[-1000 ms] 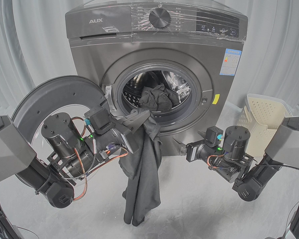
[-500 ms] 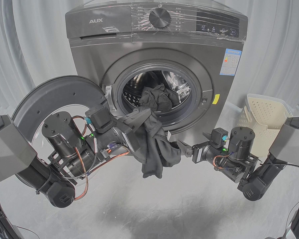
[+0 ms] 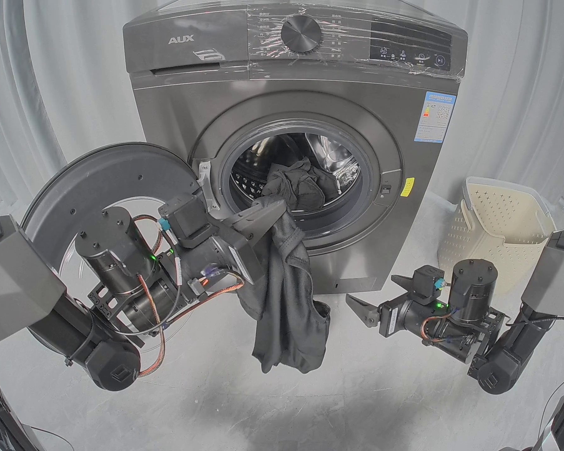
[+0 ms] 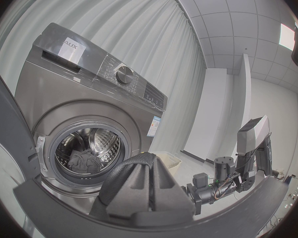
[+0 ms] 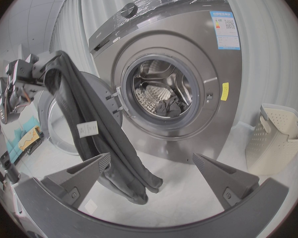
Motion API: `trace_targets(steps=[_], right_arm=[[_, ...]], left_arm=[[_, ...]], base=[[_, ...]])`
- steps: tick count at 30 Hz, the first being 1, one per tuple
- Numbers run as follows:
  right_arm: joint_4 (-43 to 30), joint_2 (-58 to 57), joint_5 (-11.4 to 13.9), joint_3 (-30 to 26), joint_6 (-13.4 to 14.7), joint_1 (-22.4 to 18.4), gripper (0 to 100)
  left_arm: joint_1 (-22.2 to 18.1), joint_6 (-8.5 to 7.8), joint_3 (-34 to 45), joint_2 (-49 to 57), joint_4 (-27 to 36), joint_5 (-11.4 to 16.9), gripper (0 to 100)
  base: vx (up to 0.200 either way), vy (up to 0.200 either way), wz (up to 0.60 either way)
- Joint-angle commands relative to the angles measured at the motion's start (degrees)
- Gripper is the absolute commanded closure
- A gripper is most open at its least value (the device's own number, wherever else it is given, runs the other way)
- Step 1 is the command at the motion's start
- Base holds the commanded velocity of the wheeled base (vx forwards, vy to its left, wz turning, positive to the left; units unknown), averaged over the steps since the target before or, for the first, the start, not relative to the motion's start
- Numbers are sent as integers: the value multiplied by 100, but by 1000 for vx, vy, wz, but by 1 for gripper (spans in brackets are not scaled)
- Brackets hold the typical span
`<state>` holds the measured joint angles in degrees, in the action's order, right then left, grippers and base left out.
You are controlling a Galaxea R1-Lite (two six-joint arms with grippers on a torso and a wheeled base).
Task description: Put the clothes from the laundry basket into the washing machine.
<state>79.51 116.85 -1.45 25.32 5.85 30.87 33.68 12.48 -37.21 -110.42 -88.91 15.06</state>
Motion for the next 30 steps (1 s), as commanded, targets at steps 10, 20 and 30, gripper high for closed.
trace_targets(steps=[10,20,30], right_arm=[[636,602,637,-563,-137,60,0],[891,1297,892,-89,-137,69,0],[812,1745,1006,764,-128,51,0]], left_arm=[[33,9,-173,-23,-4,-11,100],[33,0,-164,-23,-4,-11,100],[42,9,-208,-32,-4,-11,100]], base=[[0,0,0],[0,0,0],[0,0,0]])
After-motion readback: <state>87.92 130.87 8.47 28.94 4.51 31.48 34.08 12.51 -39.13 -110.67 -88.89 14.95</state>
